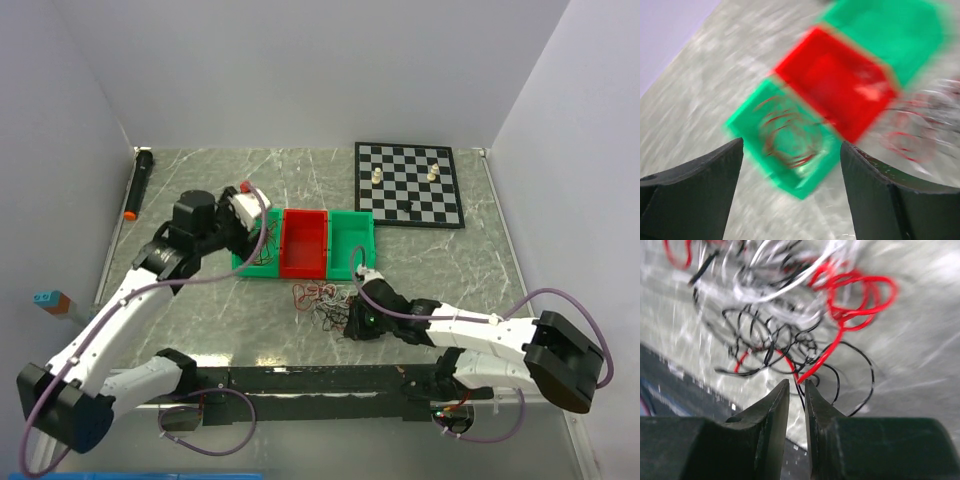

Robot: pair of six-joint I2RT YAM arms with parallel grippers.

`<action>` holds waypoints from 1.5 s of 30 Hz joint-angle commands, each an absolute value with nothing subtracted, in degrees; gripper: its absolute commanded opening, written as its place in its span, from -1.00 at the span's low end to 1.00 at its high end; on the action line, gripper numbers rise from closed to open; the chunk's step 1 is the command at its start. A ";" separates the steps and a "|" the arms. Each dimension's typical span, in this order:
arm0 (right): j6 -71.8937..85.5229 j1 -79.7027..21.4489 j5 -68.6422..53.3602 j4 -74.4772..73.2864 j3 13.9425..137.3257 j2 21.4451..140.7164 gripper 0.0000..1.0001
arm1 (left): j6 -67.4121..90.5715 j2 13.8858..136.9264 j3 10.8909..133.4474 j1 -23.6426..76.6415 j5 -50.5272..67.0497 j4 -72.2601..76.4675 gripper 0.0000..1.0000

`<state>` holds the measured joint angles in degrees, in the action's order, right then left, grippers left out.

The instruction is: Untangle the cables

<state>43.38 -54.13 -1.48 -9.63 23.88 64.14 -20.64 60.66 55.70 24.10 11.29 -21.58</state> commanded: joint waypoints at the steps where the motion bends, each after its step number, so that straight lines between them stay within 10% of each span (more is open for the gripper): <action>1: 41.40 -57.48 -6.41 -7.29 22.32 61.18 -0.46 | -24.87 59.14 53.27 33.01 27.60 -26.62 0.65; 12: 35.68 -53.36 -0.09 -23.46 27.77 40.34 -0.33 | -23.03 77.06 54.93 44.38 27.95 -19.08 0.52; 26: 35.94 -43.51 -6.50 -8.18 26.72 53.87 -0.10 | -33.32 75.33 45.97 45.09 20.05 -15.30 0.57; 45: 36.83 -43.51 -7.56 -0.44 24.52 59.23 0.04 | -2.02 78.22 42.89 44.91 12.14 -5.11 0.65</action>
